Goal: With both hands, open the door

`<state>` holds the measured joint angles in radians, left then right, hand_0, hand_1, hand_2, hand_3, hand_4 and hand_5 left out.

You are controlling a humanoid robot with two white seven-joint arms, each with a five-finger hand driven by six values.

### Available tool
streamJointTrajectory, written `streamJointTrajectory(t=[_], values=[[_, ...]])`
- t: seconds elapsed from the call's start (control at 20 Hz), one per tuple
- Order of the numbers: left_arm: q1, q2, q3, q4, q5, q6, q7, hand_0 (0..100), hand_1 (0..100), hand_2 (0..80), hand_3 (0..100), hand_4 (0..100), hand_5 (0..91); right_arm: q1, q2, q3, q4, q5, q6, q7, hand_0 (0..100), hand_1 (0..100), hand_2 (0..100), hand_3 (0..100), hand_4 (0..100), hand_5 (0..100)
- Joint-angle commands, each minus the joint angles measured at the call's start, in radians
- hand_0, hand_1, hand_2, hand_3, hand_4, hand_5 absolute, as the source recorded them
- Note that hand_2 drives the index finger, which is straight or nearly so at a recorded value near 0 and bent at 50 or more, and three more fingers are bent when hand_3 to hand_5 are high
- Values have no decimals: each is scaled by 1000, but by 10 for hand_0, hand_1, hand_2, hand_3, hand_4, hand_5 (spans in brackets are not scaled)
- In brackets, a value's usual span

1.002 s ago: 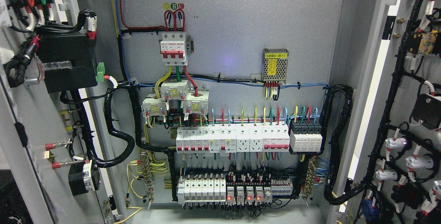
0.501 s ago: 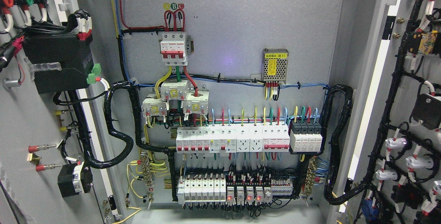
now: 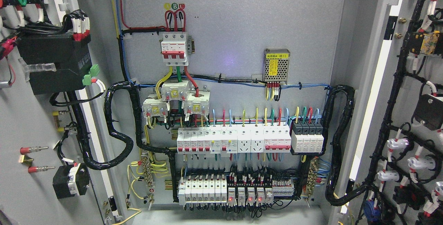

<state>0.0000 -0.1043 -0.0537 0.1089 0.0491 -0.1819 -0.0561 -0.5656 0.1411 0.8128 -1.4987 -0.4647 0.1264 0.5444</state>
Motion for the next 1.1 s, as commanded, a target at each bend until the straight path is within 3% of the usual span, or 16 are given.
streamJointTrajectory(t=[0.0, 0.25, 0.4, 0.55, 0.85, 1.05], values=[[-3, 0, 0, 0, 0, -1, -1, 0, 0, 0, 0, 0, 0, 47, -29, -44, -6, -2, -4, 3, 192, 0, 0, 0, 0, 0], [-3, 0, 0, 0, 0, -1, -1, 0, 0, 0, 0, 0, 0, 102, -73, -147, -31, 3, -4, 0, 192, 0, 0, 0, 0, 0], [-3, 0, 0, 0, 0, -1, -1, 0, 0, 0, 0, 0, 0, 128, -123, -196, -44, 1, -5, -46, 192, 0, 0, 0, 0, 0], [-3, 0, 0, 0, 0, -1, 1, 0, 0, 0, 0, 0, 0, 170, -150, -244, -70, 0, -19, -55, 192, 0, 0, 0, 0, 0], [-3, 0, 0, 0, 0, -1, 1, 0, 0, 0, 0, 0, 0, 332, -149, -349, -155, 0, -68, -95, 192, 0, 0, 0, 0, 0], [-3, 0, 0, 0, 0, -1, -1, 0, 0, 0, 0, 0, 0, 411, -156, -414, -196, 3, -134, -95, 192, 0, 0, 0, 0, 0]])
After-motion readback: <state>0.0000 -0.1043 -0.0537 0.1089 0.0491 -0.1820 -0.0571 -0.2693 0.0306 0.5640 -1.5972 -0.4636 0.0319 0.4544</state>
